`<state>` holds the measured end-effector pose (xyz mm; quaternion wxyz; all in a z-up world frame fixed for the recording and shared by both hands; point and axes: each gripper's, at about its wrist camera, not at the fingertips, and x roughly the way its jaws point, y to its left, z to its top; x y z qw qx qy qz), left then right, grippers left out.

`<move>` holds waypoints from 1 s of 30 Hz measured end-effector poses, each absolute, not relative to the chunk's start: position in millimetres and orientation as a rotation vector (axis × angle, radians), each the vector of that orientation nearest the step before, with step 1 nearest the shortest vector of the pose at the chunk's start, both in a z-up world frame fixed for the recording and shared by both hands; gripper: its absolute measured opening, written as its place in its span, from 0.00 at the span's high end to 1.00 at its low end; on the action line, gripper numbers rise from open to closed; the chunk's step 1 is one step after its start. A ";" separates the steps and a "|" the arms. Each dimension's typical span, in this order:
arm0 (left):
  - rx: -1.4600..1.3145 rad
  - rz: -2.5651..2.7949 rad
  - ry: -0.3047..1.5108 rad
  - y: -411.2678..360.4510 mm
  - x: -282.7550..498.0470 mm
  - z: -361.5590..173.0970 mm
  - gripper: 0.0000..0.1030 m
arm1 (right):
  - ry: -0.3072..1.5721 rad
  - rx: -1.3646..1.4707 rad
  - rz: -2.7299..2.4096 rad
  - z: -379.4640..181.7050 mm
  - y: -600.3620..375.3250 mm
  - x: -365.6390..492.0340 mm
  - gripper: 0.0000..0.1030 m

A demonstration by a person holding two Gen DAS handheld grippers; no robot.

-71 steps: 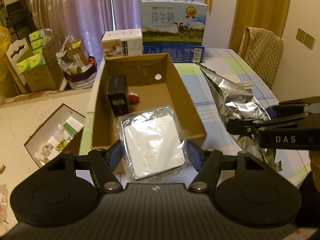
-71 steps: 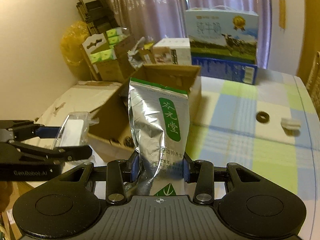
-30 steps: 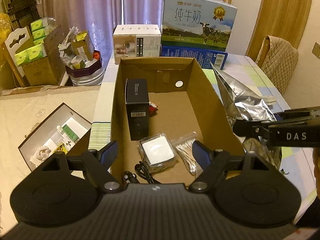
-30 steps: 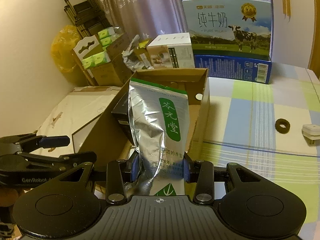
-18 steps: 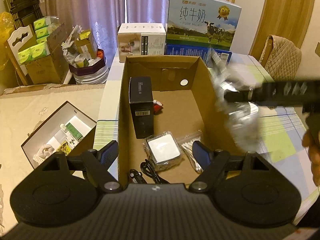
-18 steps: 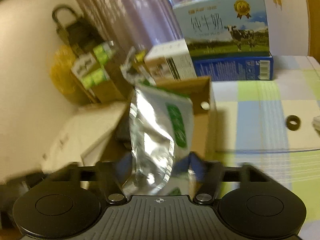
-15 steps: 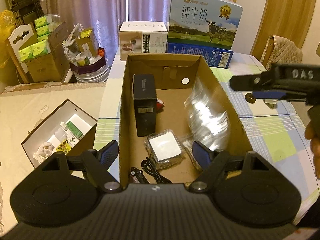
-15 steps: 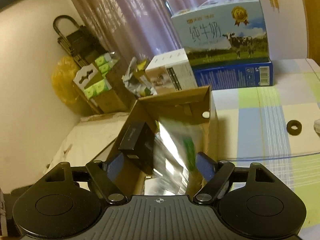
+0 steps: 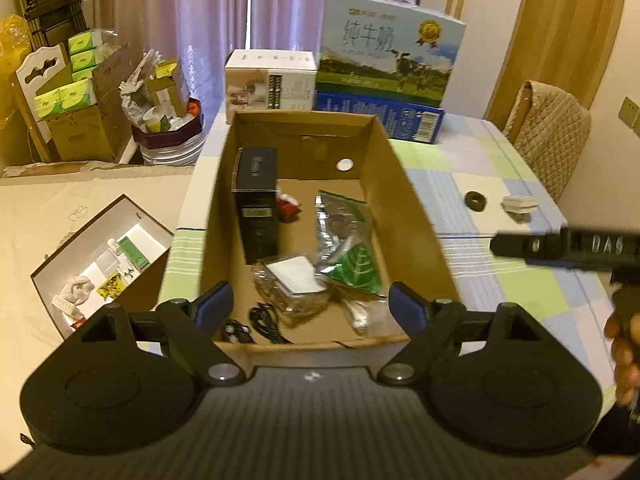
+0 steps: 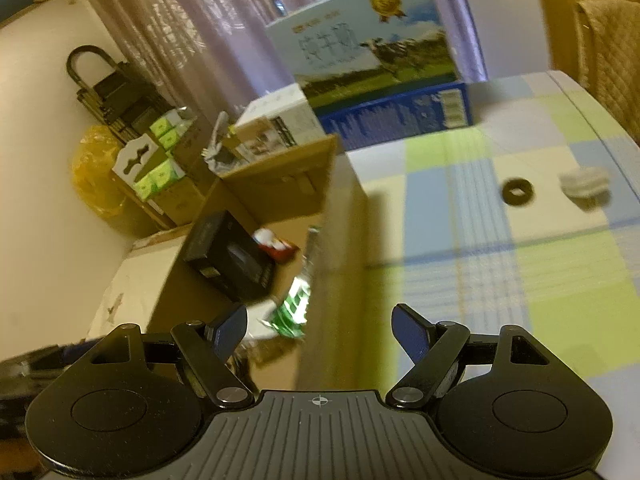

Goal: Organize objects
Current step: 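Open the left tool to drop the clear packet while the right tool releases the foil bag, then move both open tools back toward the hair tie and white box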

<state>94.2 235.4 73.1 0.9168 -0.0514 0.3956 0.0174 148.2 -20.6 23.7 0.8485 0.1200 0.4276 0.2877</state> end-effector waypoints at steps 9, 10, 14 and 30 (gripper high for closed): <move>-0.119 -0.005 0.796 190.7 75.0 81.7 0.16 | 0.888 0.255 0.557 23.2 -77.0 111.6 0.26; -0.116 -0.008 0.796 185.9 73.1 81.9 0.16 | 0.882 0.253 0.553 24.2 -82.3 108.6 0.26; -0.112 -0.025 0.794 165.7 65.8 82.3 0.12 | 0.861 0.249 0.533 29.2 -104.7 99.2 0.26; -0.093 -0.115 0.760 96.2 70.9 83.8 0.01 | 0.834 0.264 0.380 23.1 -197.0 88.8 0.25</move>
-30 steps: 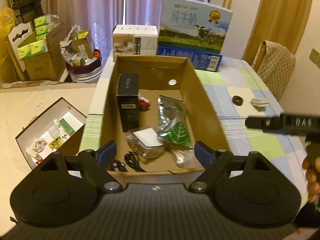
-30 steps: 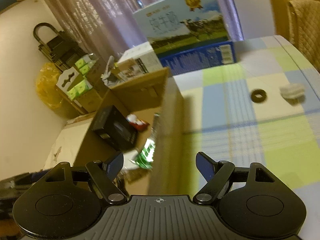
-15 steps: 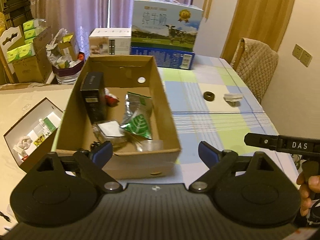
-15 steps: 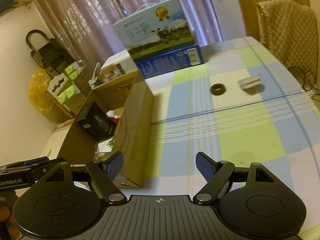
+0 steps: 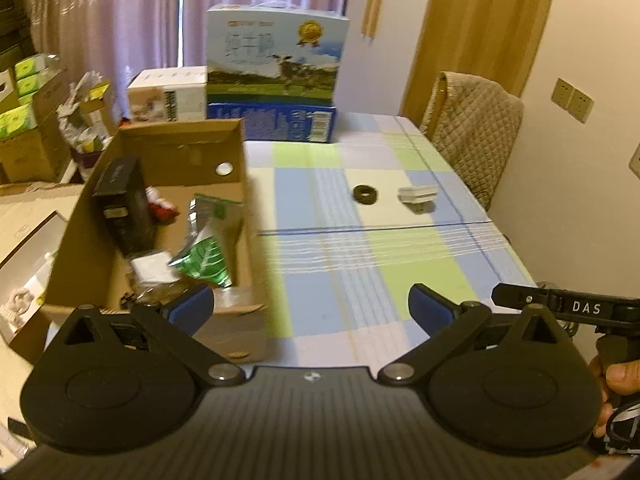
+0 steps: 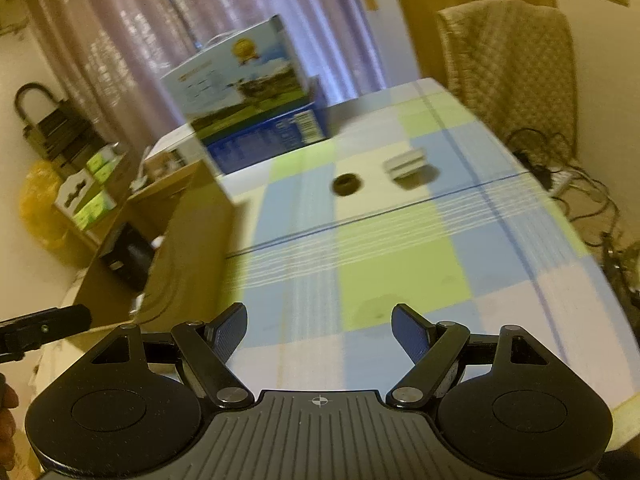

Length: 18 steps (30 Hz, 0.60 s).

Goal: Organize objects
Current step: 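Move both open tools back toward the hair tie and white box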

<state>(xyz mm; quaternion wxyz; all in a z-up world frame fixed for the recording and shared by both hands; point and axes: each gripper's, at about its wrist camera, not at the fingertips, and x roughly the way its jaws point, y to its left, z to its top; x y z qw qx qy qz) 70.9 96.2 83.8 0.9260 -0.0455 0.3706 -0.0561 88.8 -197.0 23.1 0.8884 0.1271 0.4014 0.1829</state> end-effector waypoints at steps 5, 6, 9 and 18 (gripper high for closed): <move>-0.087 -0.150 0.744 72.4 87.9 85.6 0.01 | 0.800 0.251 0.322 28.3 -223.0 92.6 0.26; -0.086 -0.156 0.744 67.4 92.1 85.2 0.01 | 0.795 0.244 0.314 29.7 -227.0 93.5 0.25; -0.079 -0.164 0.738 52.3 104.2 82.6 0.01 | 0.772 0.213 0.302 34.3 -235.5 99.9 0.26; -0.039 -0.145 0.743 13.4 159.6 56.9 0.01 | 0.718 0.137 0.304 24.5 -247.9 144.3 0.26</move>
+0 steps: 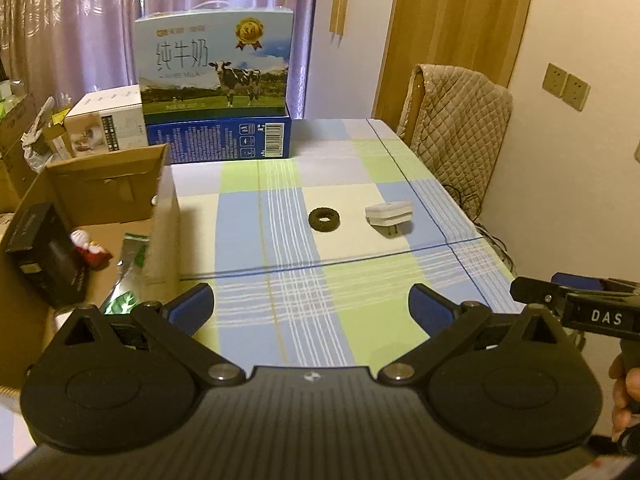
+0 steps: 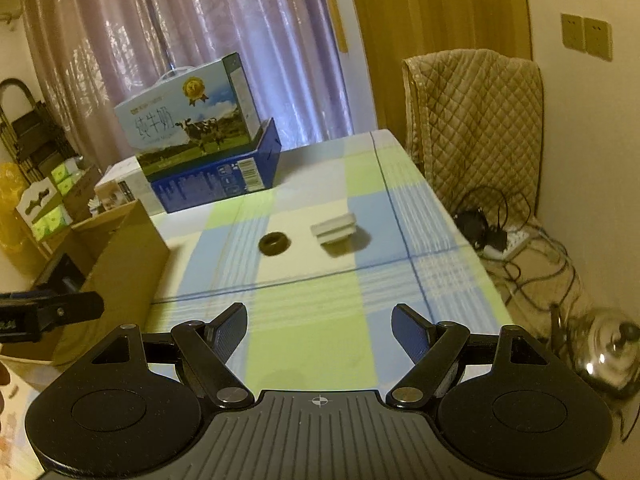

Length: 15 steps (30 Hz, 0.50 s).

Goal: Organize objects
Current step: 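Move both open tools back toward the hair tie and white box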

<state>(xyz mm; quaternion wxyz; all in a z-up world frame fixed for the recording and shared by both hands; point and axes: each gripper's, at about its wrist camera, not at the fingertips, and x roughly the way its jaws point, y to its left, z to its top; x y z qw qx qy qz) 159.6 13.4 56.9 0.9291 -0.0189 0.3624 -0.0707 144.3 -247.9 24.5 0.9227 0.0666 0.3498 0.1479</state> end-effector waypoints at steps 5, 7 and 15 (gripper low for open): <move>-0.029 -0.118 0.751 -0.5 198.8 31.5 0.01 | 0.698 0.103 0.313 3.2 -250.1 179.8 0.26; -0.036 -0.114 0.761 -4.1 217.2 17.5 0.01 | 0.692 0.088 0.315 -7.8 -249.9 194.6 0.26; -0.035 -0.082 0.779 -7.5 272.1 -35.4 0.01 | 0.653 0.019 0.337 -53.7 -240.2 249.0 0.26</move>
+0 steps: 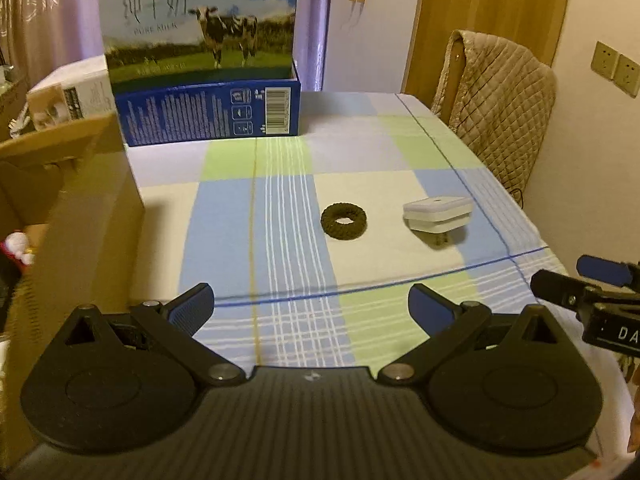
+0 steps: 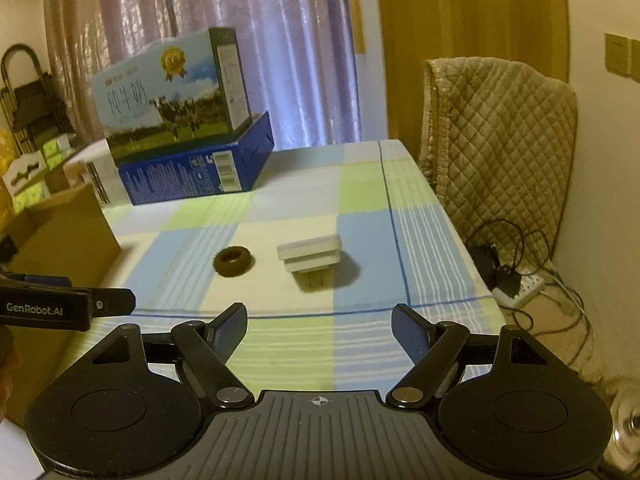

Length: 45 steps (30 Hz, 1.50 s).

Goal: Organize objects
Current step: 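Move both open tools back toward the hair tie and white box, then grasp the brown hair tie with the left tool while the right tool grasps the white box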

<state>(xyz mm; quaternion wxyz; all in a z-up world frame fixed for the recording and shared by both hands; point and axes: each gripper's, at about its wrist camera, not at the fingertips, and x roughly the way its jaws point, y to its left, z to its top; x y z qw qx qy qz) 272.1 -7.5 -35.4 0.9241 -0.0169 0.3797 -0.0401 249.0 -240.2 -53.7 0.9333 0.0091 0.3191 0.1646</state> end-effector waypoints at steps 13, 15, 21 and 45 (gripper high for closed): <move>0.025 -0.061 0.793 -9.7 329.1 -83.0 0.01 | 0.619 -0.021 0.367 -97.4 -222.0 317.6 0.26; 0.020 -0.055 0.800 -7.8 335.2 -86.5 0.01 | 0.613 -0.036 0.373 -101.9 -216.8 326.2 0.26; 0.002 -0.051 0.806 -1.3 345.1 -94.2 0.01 | 0.614 -0.091 0.389 -114.1 -197.0 350.3 0.26; -0.048 -0.192 0.763 -29.9 392.3 -115.2 0.21 | 0.652 0.004 0.258 -117.1 -229.6 377.4 0.41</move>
